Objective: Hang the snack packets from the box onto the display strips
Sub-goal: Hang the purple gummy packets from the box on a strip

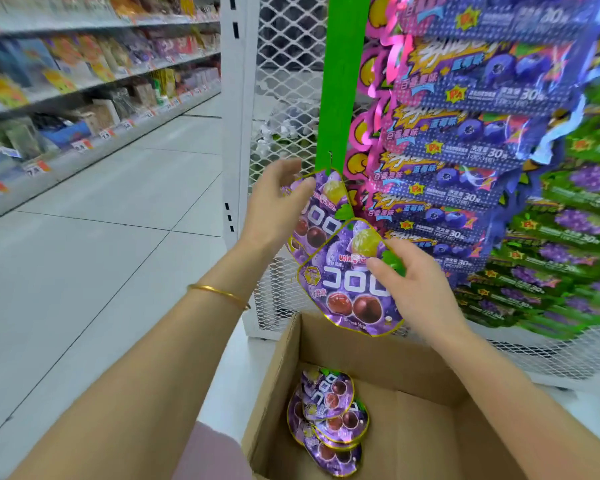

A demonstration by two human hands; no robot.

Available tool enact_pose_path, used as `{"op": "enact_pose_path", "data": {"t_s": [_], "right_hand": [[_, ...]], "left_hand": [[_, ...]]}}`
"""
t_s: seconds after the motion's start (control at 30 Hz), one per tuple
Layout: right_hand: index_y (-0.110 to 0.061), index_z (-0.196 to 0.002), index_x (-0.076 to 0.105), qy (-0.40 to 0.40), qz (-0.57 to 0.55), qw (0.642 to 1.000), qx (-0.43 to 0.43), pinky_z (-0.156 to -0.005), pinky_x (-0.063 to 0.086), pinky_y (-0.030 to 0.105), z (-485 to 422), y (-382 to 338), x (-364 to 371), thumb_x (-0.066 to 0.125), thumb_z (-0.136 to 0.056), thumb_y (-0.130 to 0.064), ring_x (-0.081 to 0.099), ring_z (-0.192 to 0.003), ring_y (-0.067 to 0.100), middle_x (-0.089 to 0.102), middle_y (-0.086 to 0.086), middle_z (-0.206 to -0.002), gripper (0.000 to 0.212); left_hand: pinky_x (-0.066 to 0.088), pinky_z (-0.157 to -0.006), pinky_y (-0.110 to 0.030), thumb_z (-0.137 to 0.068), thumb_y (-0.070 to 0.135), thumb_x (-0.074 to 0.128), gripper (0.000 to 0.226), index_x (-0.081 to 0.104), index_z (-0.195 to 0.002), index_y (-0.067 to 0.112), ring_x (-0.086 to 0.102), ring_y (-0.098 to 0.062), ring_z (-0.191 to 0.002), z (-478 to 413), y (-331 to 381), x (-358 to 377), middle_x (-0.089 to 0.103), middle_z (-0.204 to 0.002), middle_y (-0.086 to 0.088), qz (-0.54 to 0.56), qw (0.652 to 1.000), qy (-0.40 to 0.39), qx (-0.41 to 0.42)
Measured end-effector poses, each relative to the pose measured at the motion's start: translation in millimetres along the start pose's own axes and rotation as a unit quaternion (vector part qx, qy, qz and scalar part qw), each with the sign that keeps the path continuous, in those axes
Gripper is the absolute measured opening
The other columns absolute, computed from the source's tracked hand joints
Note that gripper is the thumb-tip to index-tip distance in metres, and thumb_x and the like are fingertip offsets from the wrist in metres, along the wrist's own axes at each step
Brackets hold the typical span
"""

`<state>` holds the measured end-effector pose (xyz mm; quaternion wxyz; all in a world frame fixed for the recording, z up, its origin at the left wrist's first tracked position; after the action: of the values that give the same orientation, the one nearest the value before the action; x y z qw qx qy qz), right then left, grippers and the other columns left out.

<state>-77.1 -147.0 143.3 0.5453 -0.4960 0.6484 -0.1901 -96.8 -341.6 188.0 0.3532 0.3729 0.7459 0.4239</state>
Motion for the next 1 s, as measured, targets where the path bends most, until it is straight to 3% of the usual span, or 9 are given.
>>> {"op": "enact_pose_path", "data": {"t_s": [0.07,0.2,0.27,0.37,0.43,0.6,0.73,0.9,1.0], "right_hand": [[-0.008,-0.104,0.057,-0.005,0.033,0.999,-0.002,-0.067,0.036,0.031,-4.8,-4.2,-4.7,0.052,-0.093,-0.019,0.052,-0.079,0.026,0.06,0.009,-0.086,0.015],[-0.024,-0.125,0.046,0.002,0.023,1.0,0.01,-0.08,0.035,0.018,-10.0,-14.5,-12.5,0.054,-0.092,-0.014,0.051,-0.108,0.006,0.054,-0.013,-0.116,0.035],[-0.033,-0.117,0.042,0.02,-0.025,0.999,-0.01,-0.083,0.04,0.021,-11.5,-25.2,-17.2,0.058,-0.088,-0.008,0.054,-0.107,0.004,0.055,-0.013,-0.116,0.041],[-0.037,-0.101,0.044,0.035,-0.01,0.997,-0.064,-0.081,0.036,0.002,-18.4,-43.7,-23.4,0.059,-0.085,-0.001,0.049,-0.099,-0.017,0.053,-0.026,-0.104,0.042],[-0.034,-0.102,0.051,0.036,0.027,0.995,-0.092,-0.083,0.029,-0.004,-27.0,-55.8,-25.3,0.058,-0.085,0.0,0.045,-0.099,-0.022,0.052,-0.031,-0.104,0.038],[-0.02,-0.12,0.059,0.057,0.043,0.989,-0.128,-0.087,0.024,-0.007,-49.8,-79.6,-34.4,0.057,-0.084,0.003,0.043,-0.106,-0.013,0.055,-0.018,-0.111,0.042],[-0.017,-0.125,0.057,0.067,0.049,0.987,-0.141,-0.091,0.025,-0.006,-61.2,-91.1,-39.2,0.056,-0.085,0.002,0.044,-0.109,-0.008,0.055,-0.013,-0.115,0.045],[-0.015,-0.126,0.056,0.069,0.043,0.986,-0.147,-0.092,0.025,-0.005,-66.5,-103.5,-35.9,0.055,-0.084,0.003,0.043,-0.109,-0.007,0.054,-0.011,-0.116,0.046],[-0.014,-0.128,0.055,0.068,0.054,0.986,-0.143,-0.091,0.024,-0.005,-67.3,-106.5,-35.7,0.054,-0.085,0.003,0.043,-0.11,-0.006,0.057,-0.005,-0.123,0.046]], "left_hand": [[0.038,-0.082,-0.003,-0.091,0.016,0.055,0.036,0.051,-0.126,0.012,0.051,-0.007,-0.107,-14.0,12.5,8.4,0.055,-0.119,0.003,-0.009,1.0,-0.002,0.03],[0.041,-0.097,-0.022,-0.093,0.016,0.051,0.037,0.047,-0.13,0.011,0.052,-0.01,-0.112,-28.9,12.1,22.9,0.056,-0.125,-0.001,0.009,0.999,-0.025,0.035],[0.045,-0.095,-0.026,-0.094,0.017,0.049,0.034,0.048,-0.128,0.012,0.054,-0.008,-0.103,-33.0,8.7,24.6,0.058,-0.11,0.005,0.04,0.999,-0.027,0.019],[0.048,-0.078,-0.02,-0.094,0.015,0.049,0.022,0.056,-0.116,0.015,0.056,-0.002,-0.085,-40.1,10.8,20.7,0.059,-0.095,0.008,0.108,0.994,-0.022,0.006],[0.044,-0.069,-0.018,-0.095,0.016,0.049,0.016,0.062,-0.103,0.014,0.054,-0.004,-0.075,-45.2,16.4,16.5,0.062,-0.088,0.005,0.145,0.989,-0.029,-0.008],[0.031,-0.048,-0.019,-0.096,0.025,0.047,0.03,0.059,-0.069,0.018,0.044,-0.001,-0.046,-38.9,37.4,18.8,0.054,-0.049,0.011,0.174,0.974,-0.141,-0.047],[0.031,-0.053,-0.021,-0.093,0.032,0.052,0.025,0.053,-0.07,0.02,0.042,-0.007,-0.054,-32.7,44.7,13.6,0.05,-0.063,0.005,0.167,0.971,-0.152,-0.081],[0.052,-0.053,-0.02,-0.09,0.024,0.057,0.02,0.063,-0.087,0.005,0.064,-0.017,-0.058,-23.6,54.3,13.2,0.068,-0.074,-0.009,0.254,0.949,-0.142,-0.119],[0.051,-0.051,-0.018,-0.089,0.024,0.059,0.021,0.065,-0.09,0.004,0.065,-0.016,-0.058,-21.8,55.9,11.1,0.07,-0.073,-0.008,0.235,0.957,-0.123,-0.12]]}}
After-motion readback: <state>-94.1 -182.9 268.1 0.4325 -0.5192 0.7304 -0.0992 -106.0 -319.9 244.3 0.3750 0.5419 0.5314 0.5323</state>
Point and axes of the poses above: each hand's wrist, its own z-axis away from the middle knuckle, its own x-axis out of the palm, y = z × x, the point moved 6 cm from there along -z, towards the middle knuckle
